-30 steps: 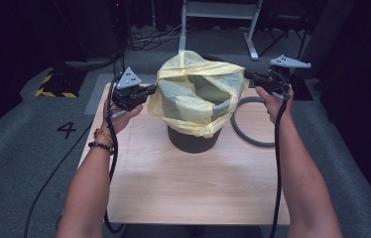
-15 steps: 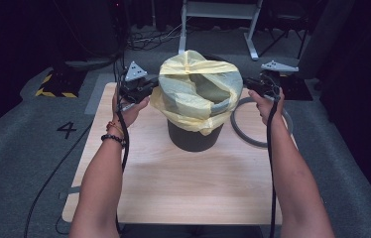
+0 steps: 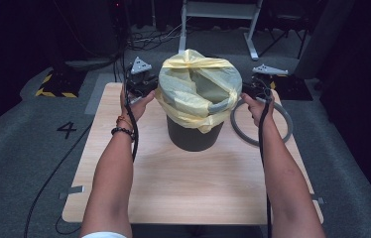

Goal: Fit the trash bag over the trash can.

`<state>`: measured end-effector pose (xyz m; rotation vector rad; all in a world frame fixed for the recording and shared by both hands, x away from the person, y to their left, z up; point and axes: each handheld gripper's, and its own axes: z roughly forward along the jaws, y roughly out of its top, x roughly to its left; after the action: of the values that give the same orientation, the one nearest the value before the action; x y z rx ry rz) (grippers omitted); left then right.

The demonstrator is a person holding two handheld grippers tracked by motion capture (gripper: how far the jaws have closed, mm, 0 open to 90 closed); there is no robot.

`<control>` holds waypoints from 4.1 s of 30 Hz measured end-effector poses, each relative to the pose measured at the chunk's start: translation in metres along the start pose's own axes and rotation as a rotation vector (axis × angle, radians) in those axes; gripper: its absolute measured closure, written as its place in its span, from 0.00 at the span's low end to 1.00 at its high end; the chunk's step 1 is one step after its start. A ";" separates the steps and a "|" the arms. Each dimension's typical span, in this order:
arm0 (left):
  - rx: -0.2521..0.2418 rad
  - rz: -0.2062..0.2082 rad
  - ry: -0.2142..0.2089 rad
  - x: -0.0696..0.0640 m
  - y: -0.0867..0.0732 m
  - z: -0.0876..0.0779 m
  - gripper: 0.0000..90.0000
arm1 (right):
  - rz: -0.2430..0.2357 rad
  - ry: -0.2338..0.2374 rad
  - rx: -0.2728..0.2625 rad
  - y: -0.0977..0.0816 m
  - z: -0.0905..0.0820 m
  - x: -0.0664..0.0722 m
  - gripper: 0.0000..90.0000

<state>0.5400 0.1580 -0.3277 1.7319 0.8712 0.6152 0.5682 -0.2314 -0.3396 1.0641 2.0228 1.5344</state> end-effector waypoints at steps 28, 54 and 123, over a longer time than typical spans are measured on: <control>-0.038 0.056 -0.091 -0.016 -0.015 -0.069 0.86 | -0.053 0.068 -0.085 -0.014 -0.083 0.019 1.00; 0.053 -0.011 -0.046 -0.019 -0.012 -0.015 0.92 | 0.090 0.136 0.139 -0.024 -0.020 0.007 1.00; 0.053 0.125 -0.032 -0.029 -0.024 -0.052 0.70 | -0.262 0.161 0.103 0.072 -0.008 0.041 0.77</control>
<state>0.4773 0.1688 -0.3339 1.8496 0.7670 0.6502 0.5607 -0.1971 -0.2637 0.6947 2.2676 1.4312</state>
